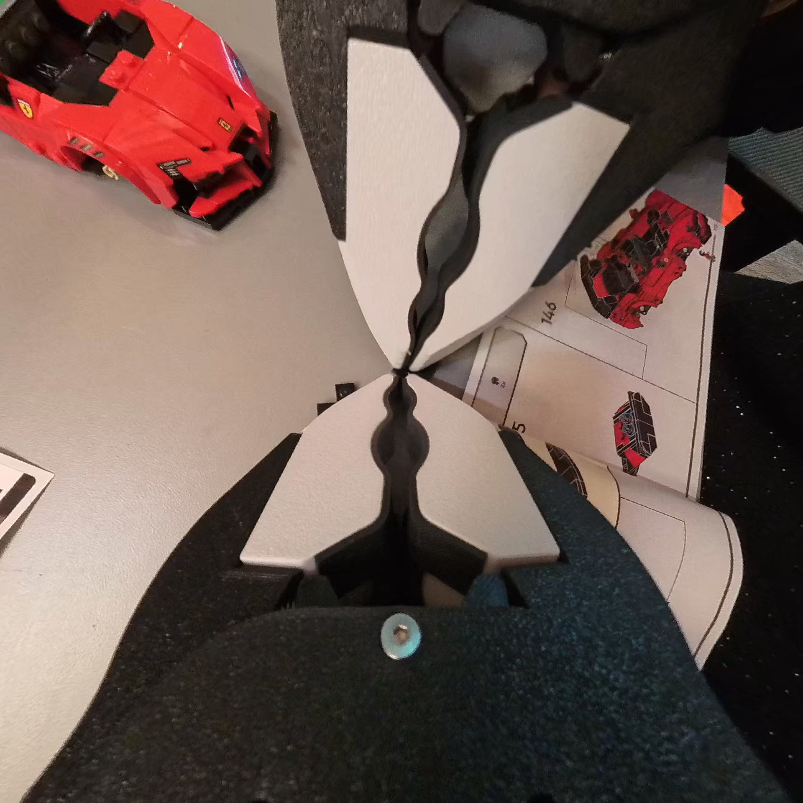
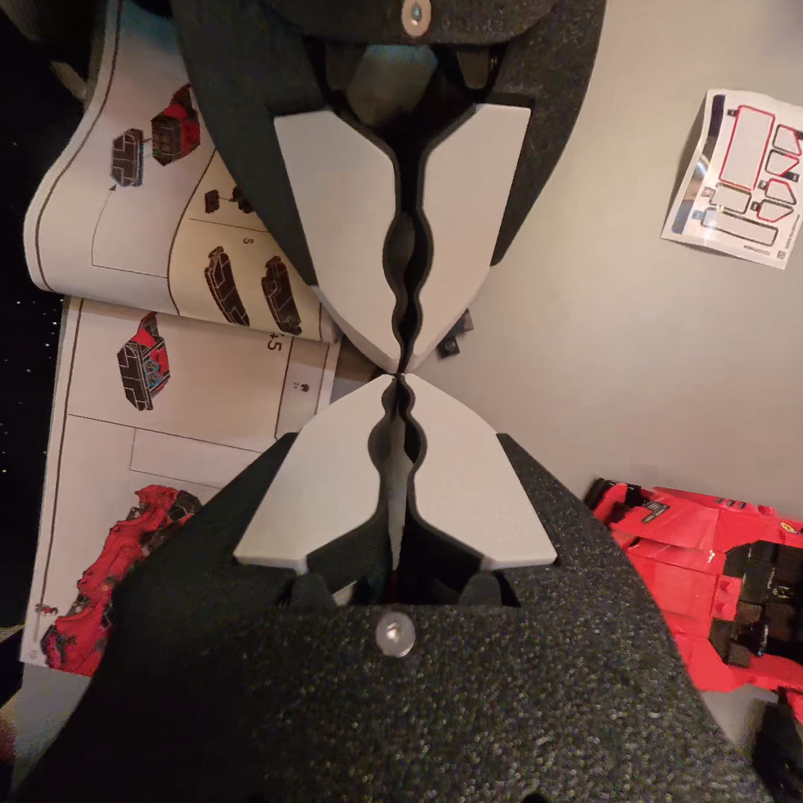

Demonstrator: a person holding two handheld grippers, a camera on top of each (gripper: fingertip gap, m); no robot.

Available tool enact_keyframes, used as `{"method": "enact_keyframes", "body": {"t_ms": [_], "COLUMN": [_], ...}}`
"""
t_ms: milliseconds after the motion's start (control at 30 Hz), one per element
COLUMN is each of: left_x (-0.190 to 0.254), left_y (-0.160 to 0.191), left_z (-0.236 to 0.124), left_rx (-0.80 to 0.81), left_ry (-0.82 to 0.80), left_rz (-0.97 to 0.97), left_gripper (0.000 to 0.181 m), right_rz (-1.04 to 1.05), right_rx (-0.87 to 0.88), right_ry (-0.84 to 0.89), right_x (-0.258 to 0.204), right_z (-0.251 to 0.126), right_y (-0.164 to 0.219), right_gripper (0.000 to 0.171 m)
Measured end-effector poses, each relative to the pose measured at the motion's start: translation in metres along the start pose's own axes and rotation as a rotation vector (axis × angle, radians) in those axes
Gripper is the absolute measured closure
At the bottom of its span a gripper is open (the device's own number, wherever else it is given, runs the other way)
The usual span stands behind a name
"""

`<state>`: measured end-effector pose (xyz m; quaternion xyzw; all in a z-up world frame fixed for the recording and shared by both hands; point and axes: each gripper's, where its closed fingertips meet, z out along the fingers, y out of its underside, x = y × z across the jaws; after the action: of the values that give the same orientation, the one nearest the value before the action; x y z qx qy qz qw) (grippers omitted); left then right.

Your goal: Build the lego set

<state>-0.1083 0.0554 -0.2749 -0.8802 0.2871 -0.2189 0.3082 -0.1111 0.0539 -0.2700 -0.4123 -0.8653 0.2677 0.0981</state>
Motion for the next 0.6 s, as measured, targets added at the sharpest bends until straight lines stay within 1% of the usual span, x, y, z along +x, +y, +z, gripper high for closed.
{"method": "enact_keyframes", "body": {"t_ms": [200, 300, 433, 533, 600], "left_x": [0.0001, 0.0003, 0.0013, 0.0012, 0.0007], "left_y": [0.0000, 0.0000, 0.0002, 0.0001, -0.0001], "left_z": [0.0000, 0.0000, -0.0004, -0.0003, -0.0009], "left_rx": [0.006, 0.019, 0.035, 0.021, 0.010], "left_ry": [-0.003, -0.004, -0.004, -0.006, -0.009], "left_rz": [0.007, 0.009, 0.003, 0.008, 0.016], "left_gripper": [0.181, 0.181, 0.181, 0.181, 0.181], "right_rz": [0.070, 0.086, 0.097, 0.046, 0.030], "right_rx": [-0.070, -0.127, -0.144, -0.179, -0.155], "right_ry": [0.035, 0.104, 0.178, 0.267, 0.306], "right_x": [0.0003, 0.0007, 0.0012, 0.0019, 0.0061], "right_z": [0.0002, 0.0002, 0.0000, -0.0006, -0.0006], "right_y": [0.0010, 0.0016, 0.0017, 0.0019, 0.0002], "right_gripper": [0.170, 0.170, 0.170, 0.170, 0.171]}}
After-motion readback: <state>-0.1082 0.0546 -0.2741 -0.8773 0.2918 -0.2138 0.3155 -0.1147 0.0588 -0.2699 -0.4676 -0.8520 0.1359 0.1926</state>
